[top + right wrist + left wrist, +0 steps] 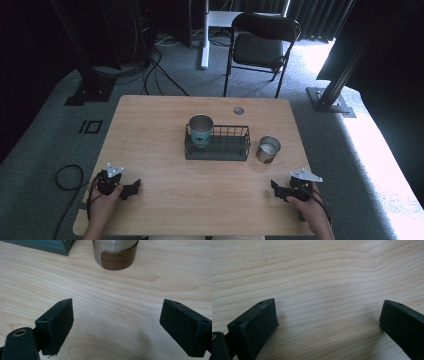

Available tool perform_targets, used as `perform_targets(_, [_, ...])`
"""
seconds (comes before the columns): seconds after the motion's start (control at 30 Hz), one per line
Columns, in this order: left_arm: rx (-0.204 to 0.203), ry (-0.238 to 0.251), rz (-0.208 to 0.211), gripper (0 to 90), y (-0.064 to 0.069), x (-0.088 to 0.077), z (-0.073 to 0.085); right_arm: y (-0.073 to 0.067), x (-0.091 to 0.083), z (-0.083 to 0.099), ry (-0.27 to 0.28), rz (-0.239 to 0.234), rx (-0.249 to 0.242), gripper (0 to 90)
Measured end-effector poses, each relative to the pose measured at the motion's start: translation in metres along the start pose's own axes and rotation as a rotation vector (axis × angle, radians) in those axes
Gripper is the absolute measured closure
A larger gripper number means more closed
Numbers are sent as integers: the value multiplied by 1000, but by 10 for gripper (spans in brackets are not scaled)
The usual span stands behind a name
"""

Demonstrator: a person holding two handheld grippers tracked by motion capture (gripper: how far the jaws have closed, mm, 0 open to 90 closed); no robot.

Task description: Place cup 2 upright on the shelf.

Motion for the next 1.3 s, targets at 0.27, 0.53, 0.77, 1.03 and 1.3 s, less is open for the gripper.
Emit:
perform_targets(0.27, [0,0,0,23,0,0,0,1,6,-9,14,5,2,115])
perform_targets(0.53, [0,0,0,23,0,0,0,2,12,-19,46,12,11,115])
perform_targets(0.77, [0,0,0,23,0,0,0,2,14,-33,96,25,7,115])
perform_targets(1.03, [0,0,0,23,0,0,0,3,19,-50,134,28,11,116])
perform_targets(1.3, [1,0,0,23,0,0,0,5,25,-61,179,35,23,115])
Point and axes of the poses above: each handheld gripper's, and its own axes: x roughly forward along the jaws, z roughly out of its underside, y roughly to its right, the point moved 1 cm from there along x, roughly forward along the jaws, and after that the axes turned 13 degrees about -z, right-handed, at the moved point
